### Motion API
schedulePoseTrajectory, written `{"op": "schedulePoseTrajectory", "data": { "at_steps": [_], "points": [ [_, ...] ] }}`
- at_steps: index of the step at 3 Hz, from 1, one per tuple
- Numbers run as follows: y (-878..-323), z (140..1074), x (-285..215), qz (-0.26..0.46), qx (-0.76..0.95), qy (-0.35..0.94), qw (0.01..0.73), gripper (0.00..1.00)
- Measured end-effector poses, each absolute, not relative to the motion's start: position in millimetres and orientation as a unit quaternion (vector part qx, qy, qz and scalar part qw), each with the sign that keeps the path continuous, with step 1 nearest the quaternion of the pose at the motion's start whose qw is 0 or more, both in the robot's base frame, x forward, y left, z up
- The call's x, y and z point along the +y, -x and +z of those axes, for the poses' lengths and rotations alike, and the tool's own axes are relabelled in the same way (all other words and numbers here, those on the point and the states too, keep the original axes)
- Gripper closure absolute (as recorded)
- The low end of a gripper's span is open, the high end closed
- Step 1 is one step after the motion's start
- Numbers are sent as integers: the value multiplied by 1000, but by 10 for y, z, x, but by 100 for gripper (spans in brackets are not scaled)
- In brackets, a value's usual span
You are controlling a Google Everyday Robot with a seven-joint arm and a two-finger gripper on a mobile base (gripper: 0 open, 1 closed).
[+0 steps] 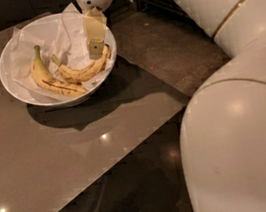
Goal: Pick banana from white bowl
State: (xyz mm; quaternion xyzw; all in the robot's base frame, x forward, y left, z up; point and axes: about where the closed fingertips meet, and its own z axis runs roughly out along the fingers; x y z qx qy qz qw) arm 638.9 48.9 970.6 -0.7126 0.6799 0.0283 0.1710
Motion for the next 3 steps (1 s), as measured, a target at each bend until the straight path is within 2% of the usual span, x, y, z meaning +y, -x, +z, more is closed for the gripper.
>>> {"op": "schedulePoseTrajectory", "data": {
  "at_steps": [1,2,3],
  "points": [
    [-6482,9663,579,30,681,713,163,18],
    [-6558,9609,728,25,675,721,153,13],
    [-6611,9465,929,26,665,734,137,24]
  ]
}}
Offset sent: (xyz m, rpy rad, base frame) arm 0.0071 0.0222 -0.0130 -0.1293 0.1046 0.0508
